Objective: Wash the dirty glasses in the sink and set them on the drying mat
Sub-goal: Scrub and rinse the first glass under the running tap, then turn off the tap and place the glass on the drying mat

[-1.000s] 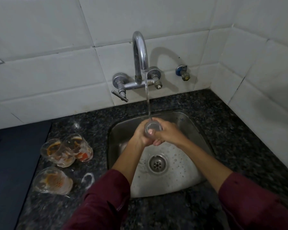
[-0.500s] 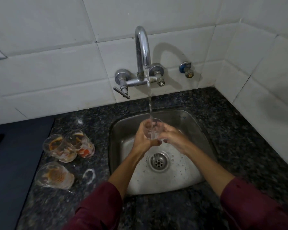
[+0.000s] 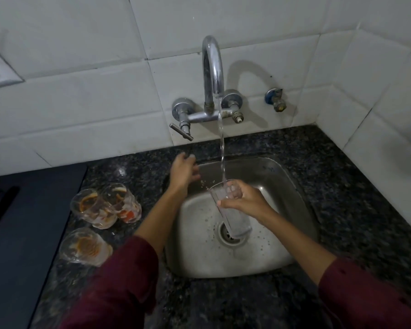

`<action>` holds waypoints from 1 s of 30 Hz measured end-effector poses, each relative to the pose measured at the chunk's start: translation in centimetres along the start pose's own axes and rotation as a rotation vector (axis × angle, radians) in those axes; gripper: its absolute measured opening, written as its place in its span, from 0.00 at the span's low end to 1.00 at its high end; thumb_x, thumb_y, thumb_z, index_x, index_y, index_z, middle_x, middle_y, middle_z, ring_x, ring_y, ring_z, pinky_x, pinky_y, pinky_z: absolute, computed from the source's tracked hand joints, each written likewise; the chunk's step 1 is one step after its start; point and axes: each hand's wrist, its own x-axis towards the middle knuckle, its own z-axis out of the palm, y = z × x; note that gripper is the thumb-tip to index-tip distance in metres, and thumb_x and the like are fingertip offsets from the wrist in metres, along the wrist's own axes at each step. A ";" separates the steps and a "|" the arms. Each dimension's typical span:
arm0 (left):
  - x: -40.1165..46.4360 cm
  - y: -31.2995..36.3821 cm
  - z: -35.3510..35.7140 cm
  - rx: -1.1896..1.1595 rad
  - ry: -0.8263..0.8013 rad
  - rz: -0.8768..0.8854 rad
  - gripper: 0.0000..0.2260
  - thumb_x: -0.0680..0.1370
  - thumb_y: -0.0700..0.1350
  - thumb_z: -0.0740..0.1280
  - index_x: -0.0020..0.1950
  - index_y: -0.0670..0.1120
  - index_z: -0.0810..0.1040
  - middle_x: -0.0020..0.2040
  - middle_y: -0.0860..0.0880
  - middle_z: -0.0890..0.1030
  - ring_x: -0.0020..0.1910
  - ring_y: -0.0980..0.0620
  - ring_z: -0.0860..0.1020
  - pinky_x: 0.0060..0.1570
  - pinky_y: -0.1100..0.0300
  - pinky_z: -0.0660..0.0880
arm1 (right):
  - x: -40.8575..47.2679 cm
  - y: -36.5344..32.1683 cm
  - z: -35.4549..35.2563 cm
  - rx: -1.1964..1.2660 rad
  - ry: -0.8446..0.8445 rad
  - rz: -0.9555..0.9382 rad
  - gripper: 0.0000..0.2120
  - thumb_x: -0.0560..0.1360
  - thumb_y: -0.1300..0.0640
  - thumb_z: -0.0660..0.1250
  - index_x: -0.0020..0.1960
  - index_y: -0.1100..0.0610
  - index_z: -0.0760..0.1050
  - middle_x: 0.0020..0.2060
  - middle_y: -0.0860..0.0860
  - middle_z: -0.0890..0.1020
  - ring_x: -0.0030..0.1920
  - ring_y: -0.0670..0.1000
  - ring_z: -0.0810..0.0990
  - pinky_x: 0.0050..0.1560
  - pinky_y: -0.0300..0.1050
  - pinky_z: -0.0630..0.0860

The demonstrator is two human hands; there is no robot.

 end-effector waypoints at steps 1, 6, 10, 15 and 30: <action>0.9 1.3 -0.1 0.036 0.039 0.054 0.23 0.82 0.46 0.59 0.76 0.44 0.60 0.61 0.45 0.75 0.53 0.47 0.77 0.50 0.51 0.80 | -0.1 -0.1 -0.1 0.006 -0.004 0.020 0.27 0.61 0.45 0.77 0.57 0.48 0.74 0.45 0.47 0.81 0.48 0.47 0.80 0.47 0.44 0.78; 4.6 6.0 0.6 0.312 0.235 0.240 0.18 0.80 0.50 0.63 0.62 0.40 0.65 0.50 0.41 0.78 0.45 0.44 0.82 0.40 0.46 0.82 | -0.2 0.2 -1.1 -0.027 -0.058 0.142 0.25 0.58 0.39 0.74 0.52 0.47 0.78 0.49 0.50 0.83 0.47 0.50 0.83 0.48 0.53 0.81; 5.5 6.2 1.0 0.553 0.333 0.314 0.13 0.81 0.44 0.62 0.60 0.37 0.67 0.53 0.37 0.78 0.45 0.40 0.82 0.44 0.44 0.81 | 0.0 1.0 -2.3 0.013 -0.095 0.365 0.30 0.61 0.38 0.72 0.58 0.52 0.75 0.53 0.52 0.80 0.52 0.54 0.79 0.50 0.51 0.77; 5.1 6.3 1.6 0.969 0.317 0.495 0.17 0.80 0.34 0.56 0.69 0.33 0.63 0.56 0.32 0.77 0.53 0.33 0.77 0.53 0.44 0.75 | 0.4 1.8 -4.0 0.336 -0.180 0.598 0.22 0.64 0.44 0.74 0.53 0.54 0.78 0.41 0.55 0.84 0.44 0.55 0.82 0.53 0.52 0.77; -6.8 -4.4 -1.2 1.004 -0.293 0.843 0.30 0.69 0.43 0.68 0.70 0.42 0.64 0.67 0.40 0.65 0.65 0.41 0.65 0.65 0.41 0.66 | -1.0 2.3 -2.3 0.719 -0.363 0.772 0.21 0.74 0.47 0.63 0.55 0.65 0.75 0.40 0.63 0.81 0.30 0.62 0.82 0.25 0.46 0.80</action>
